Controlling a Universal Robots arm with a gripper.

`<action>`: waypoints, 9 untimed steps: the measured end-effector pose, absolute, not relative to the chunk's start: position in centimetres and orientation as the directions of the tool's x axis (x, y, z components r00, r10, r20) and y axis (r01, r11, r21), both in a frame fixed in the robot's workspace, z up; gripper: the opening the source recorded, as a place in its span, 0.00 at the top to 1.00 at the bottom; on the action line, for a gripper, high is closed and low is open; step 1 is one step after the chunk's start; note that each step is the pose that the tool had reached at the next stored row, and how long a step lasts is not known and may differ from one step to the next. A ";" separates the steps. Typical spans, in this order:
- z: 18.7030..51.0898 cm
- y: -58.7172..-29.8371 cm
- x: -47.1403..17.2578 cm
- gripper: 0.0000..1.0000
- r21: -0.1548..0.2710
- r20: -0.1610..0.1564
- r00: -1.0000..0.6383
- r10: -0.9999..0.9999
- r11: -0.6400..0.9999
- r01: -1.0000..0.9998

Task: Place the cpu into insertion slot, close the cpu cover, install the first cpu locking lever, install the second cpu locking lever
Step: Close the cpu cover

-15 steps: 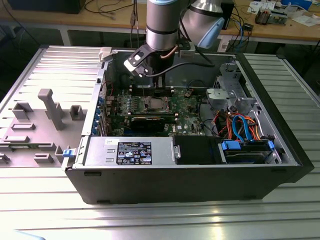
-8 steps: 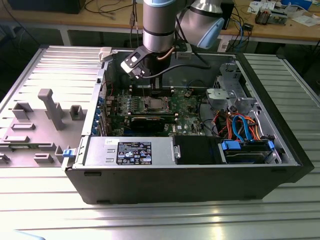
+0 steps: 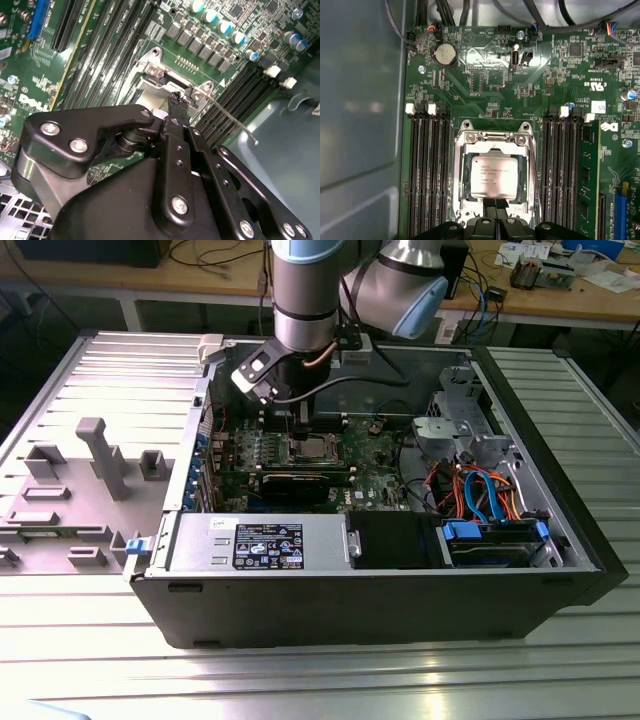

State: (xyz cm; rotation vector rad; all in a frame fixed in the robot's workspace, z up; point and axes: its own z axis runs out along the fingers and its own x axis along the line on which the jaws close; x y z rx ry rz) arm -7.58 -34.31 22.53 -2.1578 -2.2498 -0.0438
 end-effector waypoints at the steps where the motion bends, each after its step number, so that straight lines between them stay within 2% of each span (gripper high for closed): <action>1: 22.3 -34.3 -7.7 0.89 0.004 0.037 -0.042 0.998 0.042 0.999; 9: 20.7 -34.3 -8.1 0.89 0.004 0.037 -0.042 0.998 0.042 0.999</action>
